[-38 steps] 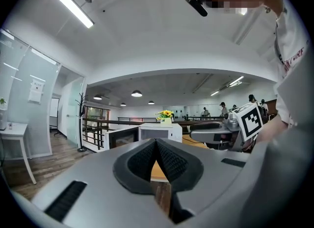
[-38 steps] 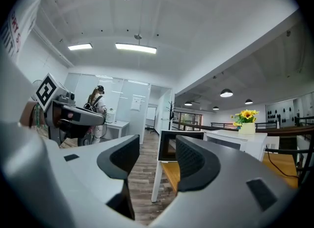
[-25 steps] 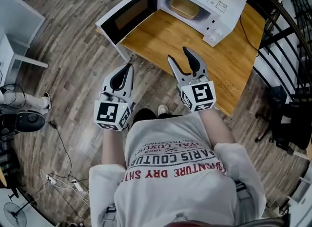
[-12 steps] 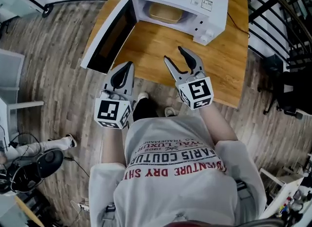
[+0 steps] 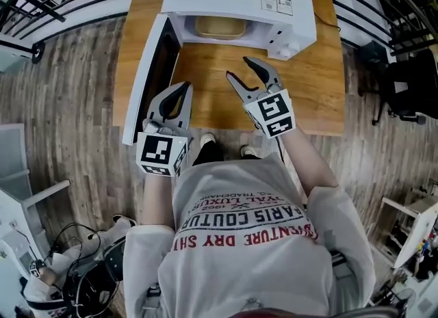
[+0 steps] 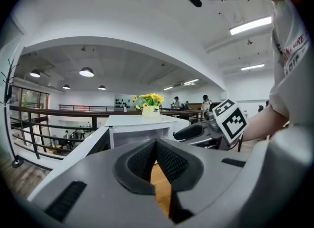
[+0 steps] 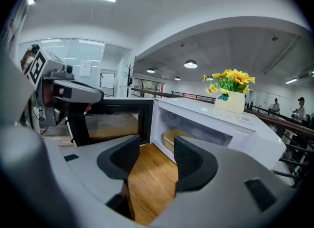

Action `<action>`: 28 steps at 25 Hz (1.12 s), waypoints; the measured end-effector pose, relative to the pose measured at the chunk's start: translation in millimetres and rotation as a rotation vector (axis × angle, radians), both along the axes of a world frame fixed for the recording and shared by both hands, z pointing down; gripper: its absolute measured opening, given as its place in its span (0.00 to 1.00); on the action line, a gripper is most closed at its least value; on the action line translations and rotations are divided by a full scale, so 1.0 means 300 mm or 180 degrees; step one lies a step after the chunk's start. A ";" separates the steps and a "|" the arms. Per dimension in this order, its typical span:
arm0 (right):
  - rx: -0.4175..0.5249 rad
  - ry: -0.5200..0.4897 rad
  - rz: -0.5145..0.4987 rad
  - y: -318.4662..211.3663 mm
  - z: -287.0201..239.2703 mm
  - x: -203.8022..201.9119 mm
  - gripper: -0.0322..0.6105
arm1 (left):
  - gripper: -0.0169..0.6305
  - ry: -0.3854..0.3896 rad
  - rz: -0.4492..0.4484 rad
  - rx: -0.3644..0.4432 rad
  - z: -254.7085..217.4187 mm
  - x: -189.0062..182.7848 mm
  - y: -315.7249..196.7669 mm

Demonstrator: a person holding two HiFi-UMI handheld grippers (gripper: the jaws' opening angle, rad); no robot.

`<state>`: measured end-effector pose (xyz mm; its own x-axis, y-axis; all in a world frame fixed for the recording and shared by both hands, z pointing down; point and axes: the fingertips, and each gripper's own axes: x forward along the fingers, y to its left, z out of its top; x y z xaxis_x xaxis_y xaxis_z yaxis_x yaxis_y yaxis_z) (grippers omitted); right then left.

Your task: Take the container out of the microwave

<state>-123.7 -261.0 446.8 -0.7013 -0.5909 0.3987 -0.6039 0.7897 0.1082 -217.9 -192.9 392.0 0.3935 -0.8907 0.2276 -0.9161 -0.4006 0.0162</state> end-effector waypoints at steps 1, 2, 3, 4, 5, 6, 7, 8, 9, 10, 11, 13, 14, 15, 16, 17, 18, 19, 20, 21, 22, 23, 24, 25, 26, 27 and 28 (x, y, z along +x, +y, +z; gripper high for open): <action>-0.0037 0.0060 0.0028 -0.021 0.013 -0.009 0.42 | 0.05 0.0008 0.0072 -0.0004 0.003 -0.001 -0.013; -0.0074 0.0124 0.0045 -0.042 0.025 -0.017 0.42 | 0.05 0.0020 0.0135 -0.0008 0.006 -0.002 -0.025; -0.0115 0.0201 0.0042 -0.061 0.037 -0.028 0.42 | 0.05 0.0036 0.0184 -0.0017 0.011 -0.005 -0.038; -0.0156 0.0299 0.0018 -0.079 0.052 -0.039 0.42 | 0.05 0.0059 0.0219 -0.0035 0.016 -0.010 -0.051; -0.0192 0.0412 -0.0031 -0.096 0.071 -0.050 0.42 | 0.05 0.0088 0.0243 -0.0063 0.024 -0.015 -0.063; -0.0233 0.0531 -0.0104 -0.111 0.094 -0.062 0.42 | 0.05 0.0119 0.0258 -0.0101 0.034 -0.020 -0.075; -0.0282 0.0653 -0.0193 -0.126 0.120 -0.073 0.42 | 0.05 0.0148 0.0272 -0.0139 0.045 -0.022 -0.085; -0.0339 0.0780 -0.0280 -0.139 0.149 -0.082 0.42 | 0.05 0.0173 0.0293 -0.0171 0.056 -0.021 -0.093; -0.0393 0.0913 -0.0350 -0.154 0.180 -0.086 0.42 | 0.05 0.0189 0.0321 -0.0196 0.068 -0.017 -0.098; -0.0434 0.1049 -0.0401 -0.170 0.210 -0.088 0.42 | 0.05 0.0195 0.0352 -0.0218 0.080 -0.011 -0.102; -0.0456 0.1188 -0.0441 -0.187 0.237 -0.089 0.42 | 0.05 0.0194 0.0380 -0.0241 0.092 -0.006 -0.105; -0.0435 0.1481 -0.0526 -0.218 0.279 -0.092 0.42 | 0.05 0.0191 0.0417 -0.0284 0.111 -0.002 -0.110; -0.0397 0.1638 -0.0575 -0.234 0.294 -0.095 0.42 | 0.05 0.0194 0.0423 -0.0300 0.116 -0.003 -0.113; -0.0348 0.1799 -0.0625 -0.250 0.308 -0.098 0.42 | 0.05 0.0198 0.0421 -0.0311 0.119 -0.006 -0.116; -0.0295 0.1958 -0.0676 -0.266 0.322 -0.102 0.42 | 0.05 0.0199 0.0411 -0.0317 0.121 -0.010 -0.120; -0.0247 0.2107 -0.0727 -0.282 0.337 -0.105 0.42 | 0.05 0.0198 0.0397 -0.0321 0.121 -0.016 -0.124; -0.0207 0.2242 -0.0778 -0.297 0.353 -0.107 0.42 | 0.05 0.0196 0.0382 -0.0325 0.122 -0.021 -0.128; -0.0179 0.2358 -0.0827 -0.310 0.370 -0.109 0.42 | 0.05 0.0197 0.0366 -0.0329 0.124 -0.025 -0.132; -0.0159 0.2454 -0.0874 -0.322 0.386 -0.112 0.42 | 0.05 0.0202 0.0347 -0.0337 0.126 -0.028 -0.137; -0.0143 0.2527 -0.0918 -0.334 0.400 -0.115 0.41 | 0.05 0.0210 0.0328 -0.0347 0.128 -0.029 -0.140; -0.0126 0.2585 -0.0962 -0.345 0.412 -0.120 0.41 | 0.05 0.0219 0.0315 -0.0360 0.130 -0.029 -0.143; -0.0104 0.2639 -0.1007 -0.355 0.421 -0.125 0.40 | 0.05 0.0227 0.0308 -0.0371 0.131 -0.027 -0.144; -0.0078 0.2701 -0.1060 -0.364 0.431 -0.131 0.39 | 0.05 0.0236 0.0306 -0.0378 0.131 -0.023 -0.144; -0.0049 0.2776 -0.1123 -0.373 0.441 -0.136 0.39 | 0.05 0.0243 0.0306 -0.0382 0.132 -0.020 -0.142; -0.0019 0.2862 -0.1191 -0.381 0.452 -0.141 0.38 | 0.05 0.0248 0.0303 -0.0388 0.134 -0.018 -0.140; 0.0005 0.2945 -0.1255 -0.389 0.463 -0.145 0.38 | 0.05 0.0249 0.0294 -0.0400 0.138 -0.017 -0.139; 0.0018 0.3012 -0.1309 -0.398 0.474 -0.150 0.37 | 0.05 0.0247 0.0278 -0.0419 0.143 -0.020 -0.138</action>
<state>-168.6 -380.4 589.1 -0.2503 -0.3798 0.8906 0.0470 0.9140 0.4030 -223.7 -234.4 435.0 0.4892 -0.8167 0.3060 -0.8718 -0.4685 0.1431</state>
